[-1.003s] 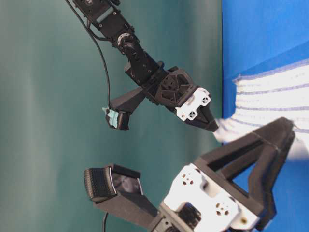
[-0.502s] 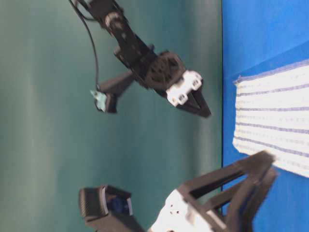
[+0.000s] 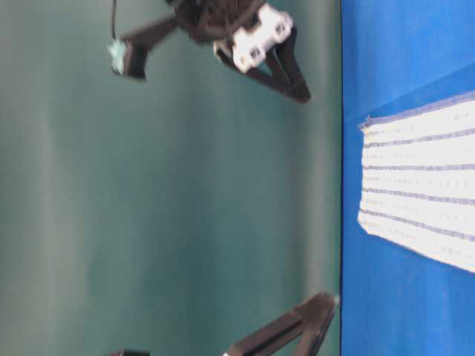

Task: Fold the blue towel.
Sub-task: 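Lay the strip vertically on the table and release both grippers, then retract both grippers away from the towel strip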

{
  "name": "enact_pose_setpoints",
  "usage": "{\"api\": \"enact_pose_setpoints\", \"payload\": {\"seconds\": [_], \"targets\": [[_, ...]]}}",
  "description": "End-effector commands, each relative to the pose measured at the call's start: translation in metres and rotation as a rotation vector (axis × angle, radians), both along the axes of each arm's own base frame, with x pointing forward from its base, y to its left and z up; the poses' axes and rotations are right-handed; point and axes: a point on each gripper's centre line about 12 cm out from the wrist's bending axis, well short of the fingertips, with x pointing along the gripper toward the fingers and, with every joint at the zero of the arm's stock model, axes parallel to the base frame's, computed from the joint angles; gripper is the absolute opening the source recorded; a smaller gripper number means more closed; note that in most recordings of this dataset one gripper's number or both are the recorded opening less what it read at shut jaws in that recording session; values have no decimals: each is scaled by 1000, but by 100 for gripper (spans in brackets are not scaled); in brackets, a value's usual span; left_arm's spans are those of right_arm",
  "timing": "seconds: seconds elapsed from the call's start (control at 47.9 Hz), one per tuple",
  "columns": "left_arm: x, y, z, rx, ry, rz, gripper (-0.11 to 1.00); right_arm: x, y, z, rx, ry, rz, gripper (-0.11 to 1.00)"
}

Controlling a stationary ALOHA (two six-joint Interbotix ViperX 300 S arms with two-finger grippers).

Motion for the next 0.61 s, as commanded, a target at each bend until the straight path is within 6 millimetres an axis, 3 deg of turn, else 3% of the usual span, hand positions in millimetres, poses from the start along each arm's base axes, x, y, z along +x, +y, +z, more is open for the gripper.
{"api": "enact_pose_setpoints", "payload": {"seconds": [0.0,0.146,0.355,0.585], "targets": [[-6,0,13,21,-46,-4,76,-8,15,12,-2,-55,16,85],[-19,-5,16,19,-54,-12,76,-23,47,11,50,-84,50,85],[-37,-27,18,16,-69,-83,76,-37,83,13,109,-117,111,85],[-52,-37,20,7,-90,-112,76,-42,98,9,148,-91,137,85]]}}
